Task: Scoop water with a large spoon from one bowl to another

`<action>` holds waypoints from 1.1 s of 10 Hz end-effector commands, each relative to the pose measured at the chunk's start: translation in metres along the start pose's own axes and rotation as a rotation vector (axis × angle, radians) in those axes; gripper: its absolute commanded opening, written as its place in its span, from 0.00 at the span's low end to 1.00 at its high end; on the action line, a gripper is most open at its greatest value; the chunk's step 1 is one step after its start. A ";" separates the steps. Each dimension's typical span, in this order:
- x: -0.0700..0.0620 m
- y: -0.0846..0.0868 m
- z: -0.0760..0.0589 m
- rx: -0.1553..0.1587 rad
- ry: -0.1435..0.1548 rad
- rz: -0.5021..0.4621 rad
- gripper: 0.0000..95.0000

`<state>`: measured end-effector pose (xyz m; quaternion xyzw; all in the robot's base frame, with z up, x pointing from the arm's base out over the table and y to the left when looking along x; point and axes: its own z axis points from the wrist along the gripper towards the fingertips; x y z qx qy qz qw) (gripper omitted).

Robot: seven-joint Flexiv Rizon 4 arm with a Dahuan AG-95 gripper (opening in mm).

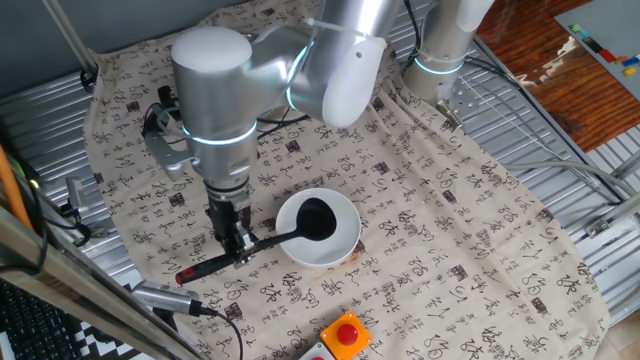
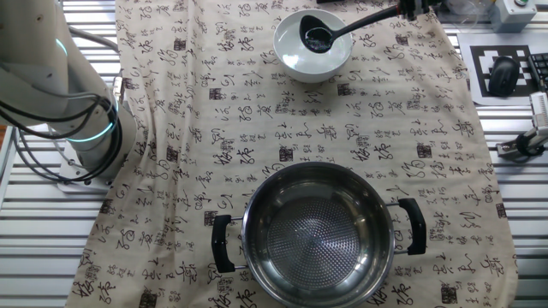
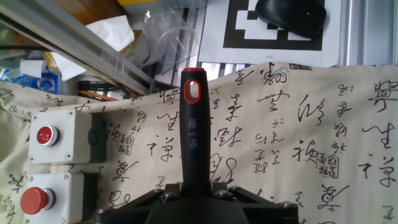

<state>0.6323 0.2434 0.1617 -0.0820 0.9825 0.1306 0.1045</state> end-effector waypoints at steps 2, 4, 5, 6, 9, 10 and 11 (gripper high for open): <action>0.000 -0.001 0.001 0.047 0.009 -0.063 0.00; 0.000 -0.001 0.001 0.036 0.002 -0.039 0.00; 0.000 -0.001 0.001 0.029 0.000 -0.018 0.00; 0.000 -0.001 0.001 0.020 -0.002 -0.008 0.00; -0.001 -0.002 0.001 -0.010 -0.005 0.028 0.00; -0.001 -0.002 0.001 0.021 0.004 -0.025 0.00; -0.001 -0.003 0.002 0.047 0.009 -0.057 0.00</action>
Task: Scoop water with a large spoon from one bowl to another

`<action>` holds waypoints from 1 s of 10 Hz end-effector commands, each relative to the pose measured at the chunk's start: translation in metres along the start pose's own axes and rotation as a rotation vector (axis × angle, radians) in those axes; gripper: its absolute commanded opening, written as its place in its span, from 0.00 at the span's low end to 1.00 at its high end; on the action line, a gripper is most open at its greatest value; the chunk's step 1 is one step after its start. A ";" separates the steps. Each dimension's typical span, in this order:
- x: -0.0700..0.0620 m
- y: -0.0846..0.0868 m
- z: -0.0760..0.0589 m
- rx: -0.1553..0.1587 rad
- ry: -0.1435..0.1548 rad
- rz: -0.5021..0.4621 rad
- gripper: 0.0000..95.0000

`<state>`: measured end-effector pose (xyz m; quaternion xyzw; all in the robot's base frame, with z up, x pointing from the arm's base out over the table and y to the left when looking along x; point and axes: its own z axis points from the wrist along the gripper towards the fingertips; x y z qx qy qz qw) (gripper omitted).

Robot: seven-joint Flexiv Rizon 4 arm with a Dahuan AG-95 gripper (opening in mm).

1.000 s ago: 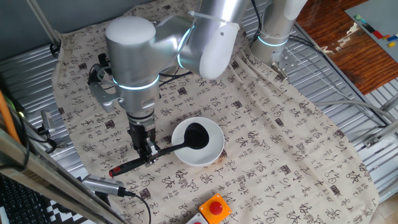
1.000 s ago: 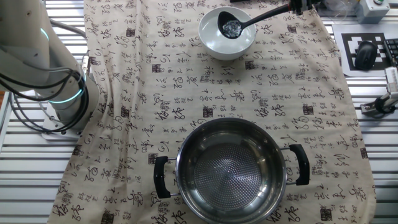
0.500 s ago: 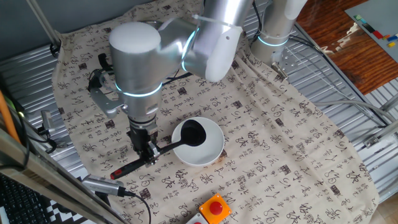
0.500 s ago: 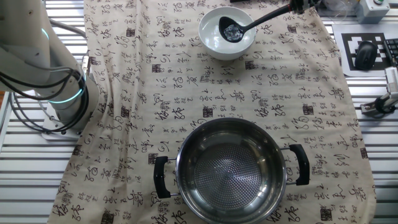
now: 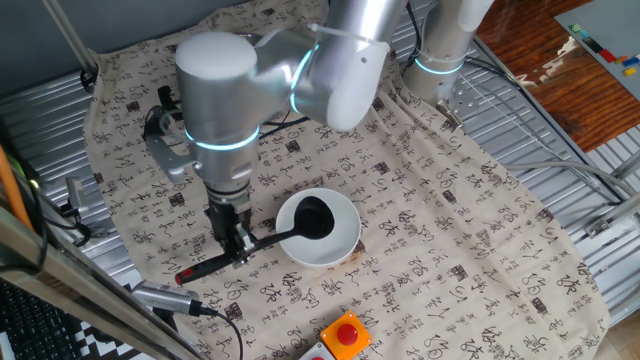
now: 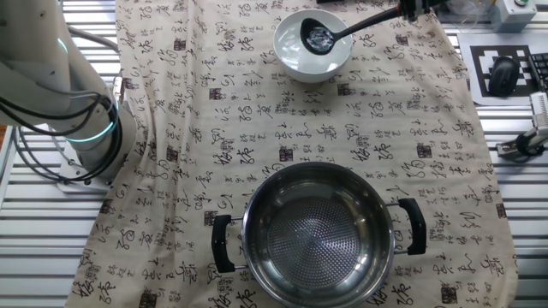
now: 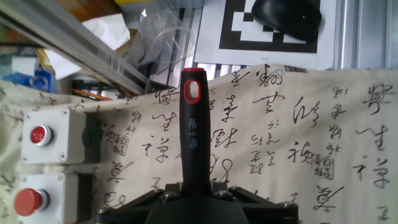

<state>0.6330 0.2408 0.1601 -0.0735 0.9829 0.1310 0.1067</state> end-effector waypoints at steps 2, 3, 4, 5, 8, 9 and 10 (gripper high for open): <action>-0.002 -0.001 0.001 0.012 0.008 -0.038 0.00; -0.002 -0.001 0.001 0.003 0.008 -0.029 0.00; -0.002 -0.001 0.001 0.032 0.017 -0.070 0.00; -0.002 -0.002 0.001 0.060 0.019 -0.093 0.00; -0.002 -0.001 0.001 0.016 0.033 -0.025 0.00; -0.002 -0.001 0.001 -0.006 0.042 0.003 0.00; -0.002 -0.001 0.001 -0.009 0.042 -0.004 0.00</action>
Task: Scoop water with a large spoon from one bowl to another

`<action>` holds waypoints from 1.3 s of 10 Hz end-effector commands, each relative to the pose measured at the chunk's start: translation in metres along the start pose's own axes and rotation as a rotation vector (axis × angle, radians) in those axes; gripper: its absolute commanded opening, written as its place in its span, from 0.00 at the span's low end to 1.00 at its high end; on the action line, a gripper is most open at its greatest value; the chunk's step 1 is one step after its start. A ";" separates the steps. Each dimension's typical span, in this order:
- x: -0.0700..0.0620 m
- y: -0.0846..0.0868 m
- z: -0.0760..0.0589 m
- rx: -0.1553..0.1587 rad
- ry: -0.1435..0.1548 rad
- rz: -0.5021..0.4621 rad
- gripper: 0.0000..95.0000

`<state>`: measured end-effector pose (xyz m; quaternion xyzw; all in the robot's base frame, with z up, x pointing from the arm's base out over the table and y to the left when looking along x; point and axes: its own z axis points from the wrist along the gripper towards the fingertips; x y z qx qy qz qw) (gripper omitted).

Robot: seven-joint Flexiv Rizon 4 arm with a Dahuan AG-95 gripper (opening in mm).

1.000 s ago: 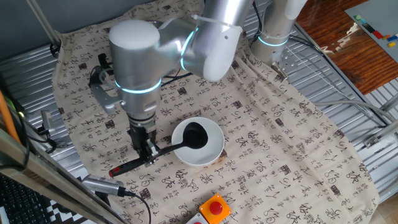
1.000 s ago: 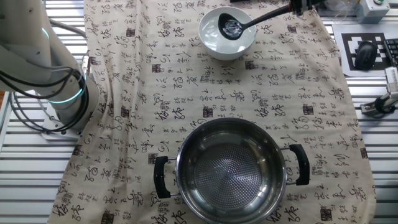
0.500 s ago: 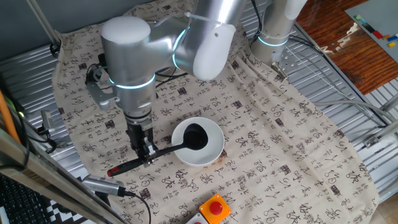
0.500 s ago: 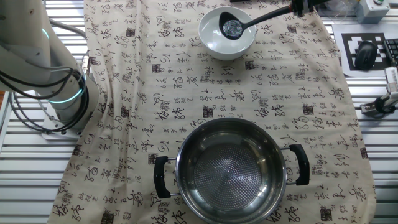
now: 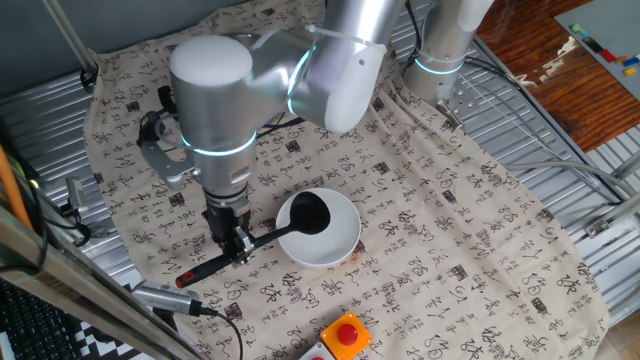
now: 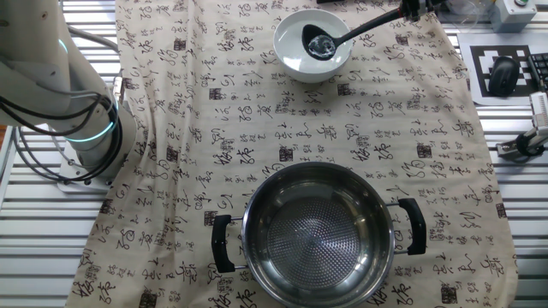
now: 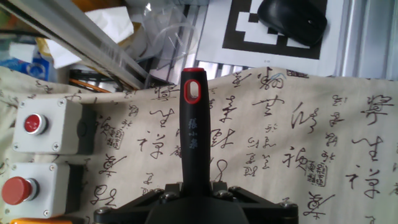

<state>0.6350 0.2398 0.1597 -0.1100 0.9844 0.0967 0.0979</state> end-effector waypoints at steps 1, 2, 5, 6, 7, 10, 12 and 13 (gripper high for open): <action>0.000 0.000 0.001 -0.060 0.010 0.059 0.00; 0.000 0.000 0.001 -0.050 0.011 0.051 0.00; 0.000 0.000 0.001 -0.047 0.010 0.041 0.00; 0.000 0.000 0.001 -0.046 0.009 0.038 0.00; 0.000 0.000 0.001 -0.045 0.006 0.036 0.00; 0.000 0.000 0.000 -0.044 0.001 0.032 0.00; 0.001 -0.001 -0.001 -0.044 -0.002 0.032 0.00; 0.002 -0.002 -0.002 -0.044 -0.003 0.031 0.00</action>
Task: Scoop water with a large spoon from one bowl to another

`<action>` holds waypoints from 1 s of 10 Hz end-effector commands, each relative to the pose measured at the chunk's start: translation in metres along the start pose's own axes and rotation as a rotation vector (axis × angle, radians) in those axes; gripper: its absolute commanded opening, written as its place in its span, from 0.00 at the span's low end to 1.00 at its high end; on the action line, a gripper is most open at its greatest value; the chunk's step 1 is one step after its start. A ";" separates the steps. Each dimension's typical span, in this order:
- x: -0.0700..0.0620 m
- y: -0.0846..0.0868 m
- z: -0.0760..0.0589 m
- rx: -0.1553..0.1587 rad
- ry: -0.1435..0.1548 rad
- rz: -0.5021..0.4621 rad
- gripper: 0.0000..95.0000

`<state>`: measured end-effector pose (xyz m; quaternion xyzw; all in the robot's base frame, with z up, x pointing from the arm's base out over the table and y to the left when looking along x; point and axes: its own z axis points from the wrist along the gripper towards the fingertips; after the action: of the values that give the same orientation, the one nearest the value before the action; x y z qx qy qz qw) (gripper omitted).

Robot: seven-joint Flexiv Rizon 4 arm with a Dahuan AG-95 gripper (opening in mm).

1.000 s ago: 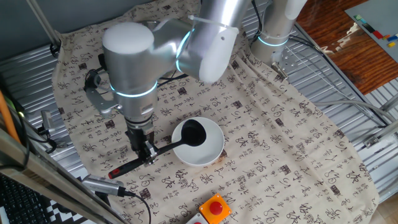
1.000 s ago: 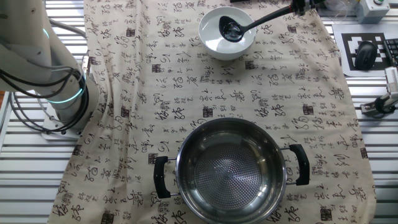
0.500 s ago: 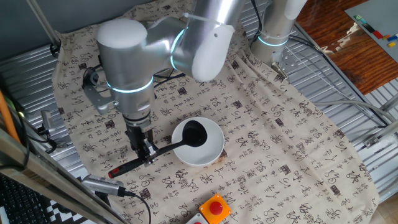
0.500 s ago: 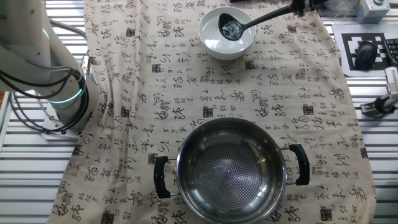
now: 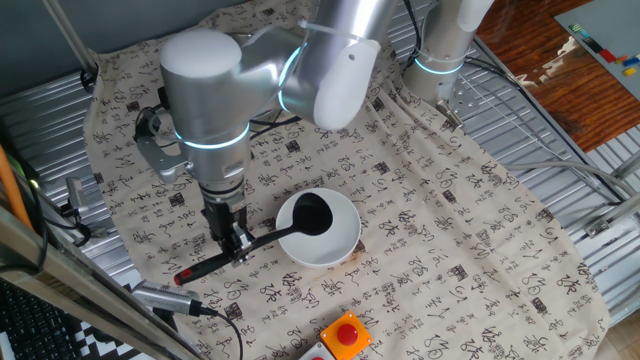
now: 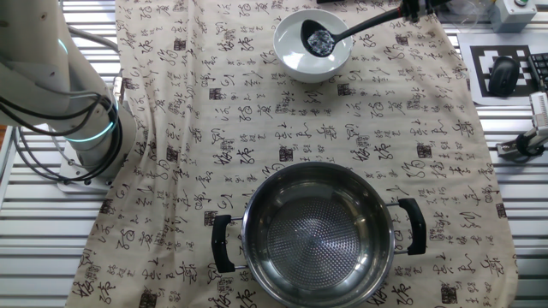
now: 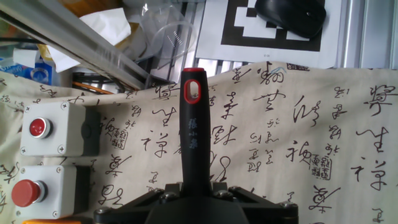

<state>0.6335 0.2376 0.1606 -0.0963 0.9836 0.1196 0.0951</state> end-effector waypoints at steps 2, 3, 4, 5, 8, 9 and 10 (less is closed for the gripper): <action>0.001 -0.001 -0.001 0.000 0.000 -0.002 0.00; 0.001 -0.002 -0.002 0.000 0.000 -0.003 0.00; 0.003 -0.004 -0.003 -0.001 0.000 -0.007 0.00; 0.003 -0.005 -0.003 -0.002 0.000 -0.009 0.00; 0.005 -0.008 -0.004 -0.002 -0.001 -0.013 0.00; 0.005 -0.008 -0.005 -0.002 -0.001 -0.014 0.00; 0.005 -0.009 -0.005 -0.002 -0.001 -0.015 0.00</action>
<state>0.6300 0.2270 0.1621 -0.1038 0.9826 0.1201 0.0964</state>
